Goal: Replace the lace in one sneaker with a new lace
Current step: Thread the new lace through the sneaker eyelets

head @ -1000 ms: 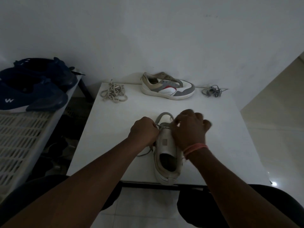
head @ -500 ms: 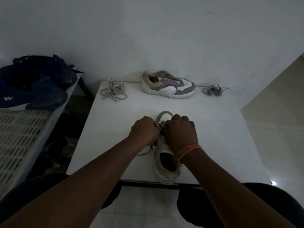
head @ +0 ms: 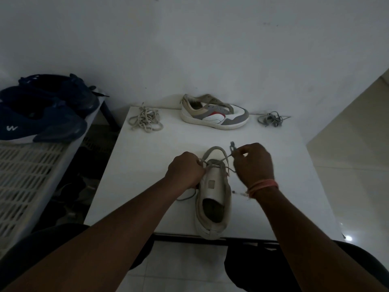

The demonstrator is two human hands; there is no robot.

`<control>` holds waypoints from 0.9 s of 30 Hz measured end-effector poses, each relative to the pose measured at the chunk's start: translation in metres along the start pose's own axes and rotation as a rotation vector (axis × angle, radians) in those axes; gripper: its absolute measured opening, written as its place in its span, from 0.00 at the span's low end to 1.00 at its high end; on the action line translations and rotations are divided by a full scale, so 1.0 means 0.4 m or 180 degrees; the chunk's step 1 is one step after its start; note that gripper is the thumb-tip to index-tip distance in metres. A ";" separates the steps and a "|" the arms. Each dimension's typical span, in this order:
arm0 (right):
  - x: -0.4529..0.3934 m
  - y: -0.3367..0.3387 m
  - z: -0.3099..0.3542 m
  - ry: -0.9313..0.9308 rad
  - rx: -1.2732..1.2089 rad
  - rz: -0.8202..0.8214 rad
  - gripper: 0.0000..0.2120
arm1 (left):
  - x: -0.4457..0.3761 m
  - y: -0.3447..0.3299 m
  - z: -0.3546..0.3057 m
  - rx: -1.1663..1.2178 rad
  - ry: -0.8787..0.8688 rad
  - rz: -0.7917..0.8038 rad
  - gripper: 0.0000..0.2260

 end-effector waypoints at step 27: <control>0.053 -0.135 0.030 0.0122 0.0464 0.1059 0.09 | -0.013 -0.018 0.023 -0.0058 0.0096 -0.0080 0.13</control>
Point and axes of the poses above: each hand's wrist, its own x-axis away from the middle knuckle, its own y-axis out of the back of the hand, z = x × y, the point moved 7 cm from there along -x, towards the middle knuckle, and after that the axes turned 9 degrees about -y, right-handed, at the moved point
